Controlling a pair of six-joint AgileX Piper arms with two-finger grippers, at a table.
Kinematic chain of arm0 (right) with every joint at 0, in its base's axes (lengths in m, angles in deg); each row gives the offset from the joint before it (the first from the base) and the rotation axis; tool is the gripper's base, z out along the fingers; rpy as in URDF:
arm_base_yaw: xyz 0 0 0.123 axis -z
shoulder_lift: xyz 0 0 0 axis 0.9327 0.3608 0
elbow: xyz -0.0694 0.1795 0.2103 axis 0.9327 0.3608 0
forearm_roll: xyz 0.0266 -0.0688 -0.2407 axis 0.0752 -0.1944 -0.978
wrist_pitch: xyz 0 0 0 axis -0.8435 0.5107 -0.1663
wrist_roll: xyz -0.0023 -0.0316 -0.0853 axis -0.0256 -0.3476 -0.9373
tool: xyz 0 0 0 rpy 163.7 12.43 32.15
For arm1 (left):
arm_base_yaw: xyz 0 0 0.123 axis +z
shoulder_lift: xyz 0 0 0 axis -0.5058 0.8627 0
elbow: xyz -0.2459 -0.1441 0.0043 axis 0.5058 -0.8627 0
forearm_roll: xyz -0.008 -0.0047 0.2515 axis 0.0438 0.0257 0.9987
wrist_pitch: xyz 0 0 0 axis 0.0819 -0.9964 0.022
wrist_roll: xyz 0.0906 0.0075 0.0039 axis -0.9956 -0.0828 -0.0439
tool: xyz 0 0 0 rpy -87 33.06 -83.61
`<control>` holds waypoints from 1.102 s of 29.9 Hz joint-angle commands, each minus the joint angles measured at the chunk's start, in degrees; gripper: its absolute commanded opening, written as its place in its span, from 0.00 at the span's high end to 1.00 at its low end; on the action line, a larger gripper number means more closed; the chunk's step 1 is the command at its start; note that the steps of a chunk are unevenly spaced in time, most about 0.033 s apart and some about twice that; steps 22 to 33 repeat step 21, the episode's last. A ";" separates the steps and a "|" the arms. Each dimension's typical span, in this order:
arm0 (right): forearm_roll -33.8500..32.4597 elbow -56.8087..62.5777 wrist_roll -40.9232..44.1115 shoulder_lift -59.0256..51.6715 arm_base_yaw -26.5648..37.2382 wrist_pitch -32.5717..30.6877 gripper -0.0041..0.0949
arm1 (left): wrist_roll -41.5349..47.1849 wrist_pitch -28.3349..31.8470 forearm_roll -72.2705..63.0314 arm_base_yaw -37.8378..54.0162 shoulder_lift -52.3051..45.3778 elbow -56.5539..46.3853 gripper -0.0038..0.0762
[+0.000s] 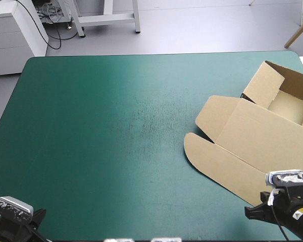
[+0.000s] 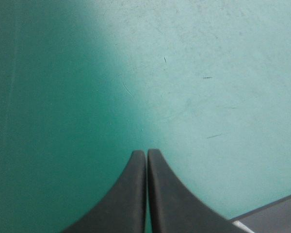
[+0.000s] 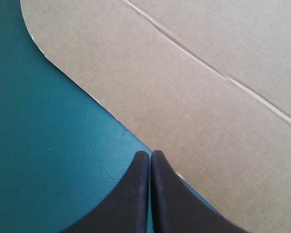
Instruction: Fold the box
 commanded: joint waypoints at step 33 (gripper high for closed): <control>0.67 -0.50 -1.10 -16.91 -0.16 5.19 0.97 | 0.08 -2.26 0.19 6.96 0.88 1.25 0.96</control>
